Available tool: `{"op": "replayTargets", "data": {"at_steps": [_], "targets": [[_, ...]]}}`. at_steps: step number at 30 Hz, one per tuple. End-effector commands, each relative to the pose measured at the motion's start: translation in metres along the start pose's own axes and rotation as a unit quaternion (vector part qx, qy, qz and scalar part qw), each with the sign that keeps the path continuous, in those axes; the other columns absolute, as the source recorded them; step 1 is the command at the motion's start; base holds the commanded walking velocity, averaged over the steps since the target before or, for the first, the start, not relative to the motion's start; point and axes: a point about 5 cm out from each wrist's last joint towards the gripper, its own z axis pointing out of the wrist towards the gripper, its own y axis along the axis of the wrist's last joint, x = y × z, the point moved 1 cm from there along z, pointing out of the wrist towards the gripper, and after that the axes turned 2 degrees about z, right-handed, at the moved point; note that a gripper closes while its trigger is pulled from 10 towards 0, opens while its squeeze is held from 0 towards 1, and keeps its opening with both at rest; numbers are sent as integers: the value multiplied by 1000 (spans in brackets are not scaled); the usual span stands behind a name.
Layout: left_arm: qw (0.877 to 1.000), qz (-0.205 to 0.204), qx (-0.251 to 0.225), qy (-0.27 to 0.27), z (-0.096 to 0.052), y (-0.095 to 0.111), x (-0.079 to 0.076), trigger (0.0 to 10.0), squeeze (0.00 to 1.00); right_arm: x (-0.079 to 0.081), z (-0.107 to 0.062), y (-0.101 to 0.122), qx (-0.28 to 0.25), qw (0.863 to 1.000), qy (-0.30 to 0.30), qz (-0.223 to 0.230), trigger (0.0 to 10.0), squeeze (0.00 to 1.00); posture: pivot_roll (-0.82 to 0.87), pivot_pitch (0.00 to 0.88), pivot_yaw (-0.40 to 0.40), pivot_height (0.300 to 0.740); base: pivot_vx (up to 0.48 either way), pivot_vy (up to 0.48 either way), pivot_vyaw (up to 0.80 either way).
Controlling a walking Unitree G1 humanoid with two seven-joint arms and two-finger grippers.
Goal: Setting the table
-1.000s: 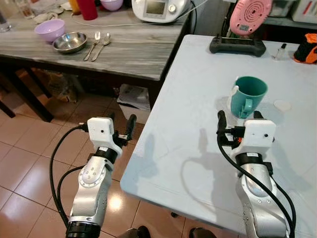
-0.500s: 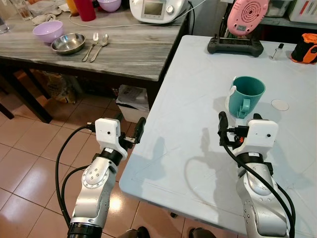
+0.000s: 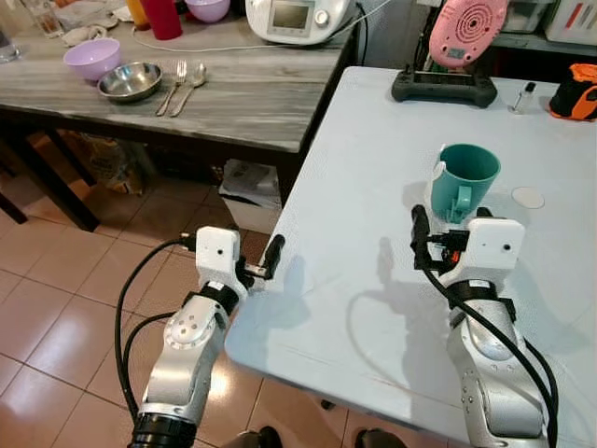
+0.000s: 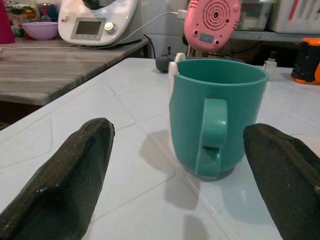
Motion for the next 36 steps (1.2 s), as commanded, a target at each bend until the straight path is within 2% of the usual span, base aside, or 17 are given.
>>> {"op": "replayTargets", "data": {"at_steps": [1, 8, 14, 30, 36], "targets": [[1000, -5, 13, 6, 1, -4, 1, 10000, 0, -3, -2, -4, 10, 1000, -5, 1, 10000, 0, -292, 130, 78, 740, 0, 0, -781], [1000, 3, 19, 1, 0, -4, 0, 10000, 0, -3, -1, -5, 13, 1000, -3, 2, 10000, 0, -290, 137, 77, 740, 0, 0, -774], [1000, 5, 23, 9, 0, -5, 2, 10000, 0, -2, -2, -5, 14, 1000, -2, -2, 10000, 0, -293, 138, 74, 740, 0, 0, 0], [999, 8, 35, 12, 2, -8, -1, 10000, 0, -6, 0, -4, 14, 1000, -3, -8, 10000, 0, -301, 139, 66, 740, -372, 0, 0], [1000, 12, 22, 14, 2, -4, 2, 10000, 0, -7, 0, -4, 14, 1000, -8, -10, 10000, 0, -300, 140, 69, 740, -372, 0, 0]]}}
